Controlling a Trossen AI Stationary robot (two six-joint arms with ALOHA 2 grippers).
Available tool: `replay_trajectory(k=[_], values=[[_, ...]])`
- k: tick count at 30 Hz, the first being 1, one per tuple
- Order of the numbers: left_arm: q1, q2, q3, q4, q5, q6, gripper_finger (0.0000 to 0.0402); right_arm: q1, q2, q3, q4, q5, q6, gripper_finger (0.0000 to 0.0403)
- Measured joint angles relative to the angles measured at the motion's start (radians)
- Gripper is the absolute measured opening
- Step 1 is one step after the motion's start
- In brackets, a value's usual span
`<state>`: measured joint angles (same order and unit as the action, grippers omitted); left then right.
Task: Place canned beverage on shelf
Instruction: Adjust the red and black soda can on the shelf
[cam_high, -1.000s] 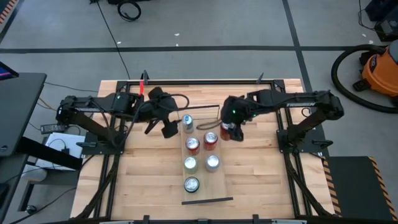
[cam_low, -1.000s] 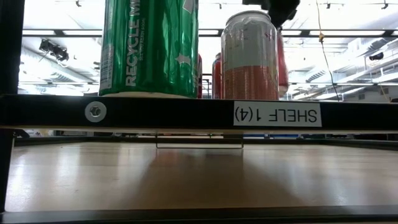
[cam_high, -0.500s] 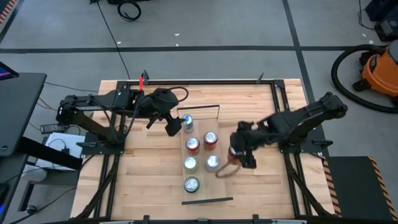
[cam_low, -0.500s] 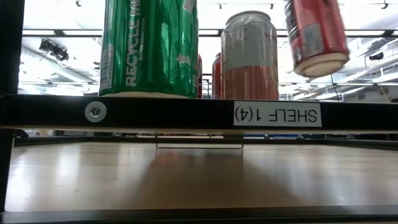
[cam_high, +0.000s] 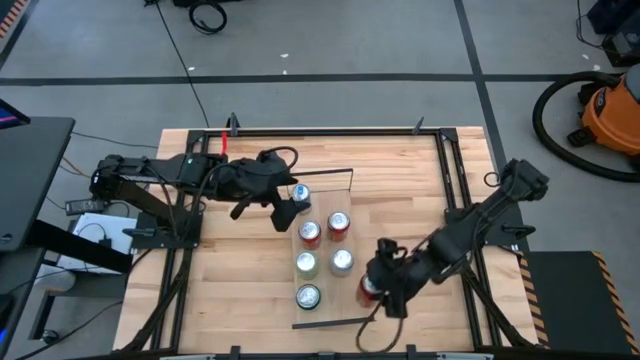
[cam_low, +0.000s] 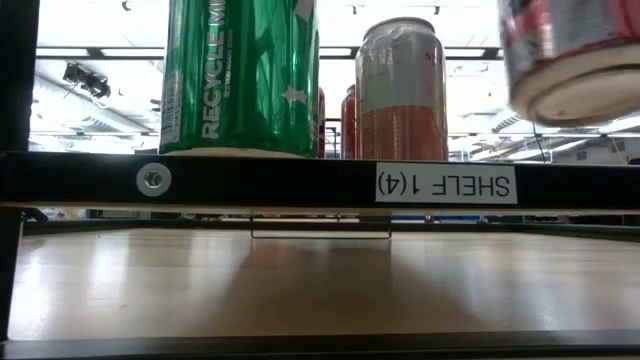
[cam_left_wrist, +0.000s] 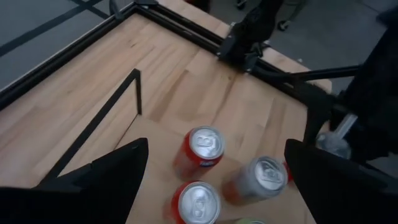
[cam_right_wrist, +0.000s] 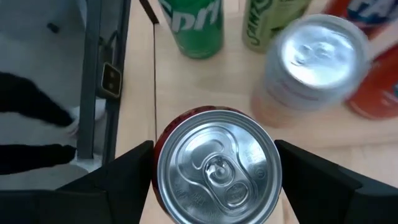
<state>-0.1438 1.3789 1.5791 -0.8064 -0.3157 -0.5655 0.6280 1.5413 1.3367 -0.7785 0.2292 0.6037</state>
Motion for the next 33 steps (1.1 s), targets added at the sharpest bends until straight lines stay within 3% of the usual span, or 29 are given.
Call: replay_trajectory(k=[15,25,33], values=[[-0.012,0.0,0.0,-0.003,0.026,-0.027,0.0389,0.007,0.285,0.284,-0.097,0.115,0.086,0.032],[-0.012,0.0,0.0,-0.002,0.026,-0.028,0.0389,0.01,0.336,0.296,-0.115,0.177,0.129,0.032],[-0.012,0.0,0.0,-0.006,0.026,-0.028,0.0389,0.018,0.34,0.297,-0.12,0.169,0.122,0.032]])
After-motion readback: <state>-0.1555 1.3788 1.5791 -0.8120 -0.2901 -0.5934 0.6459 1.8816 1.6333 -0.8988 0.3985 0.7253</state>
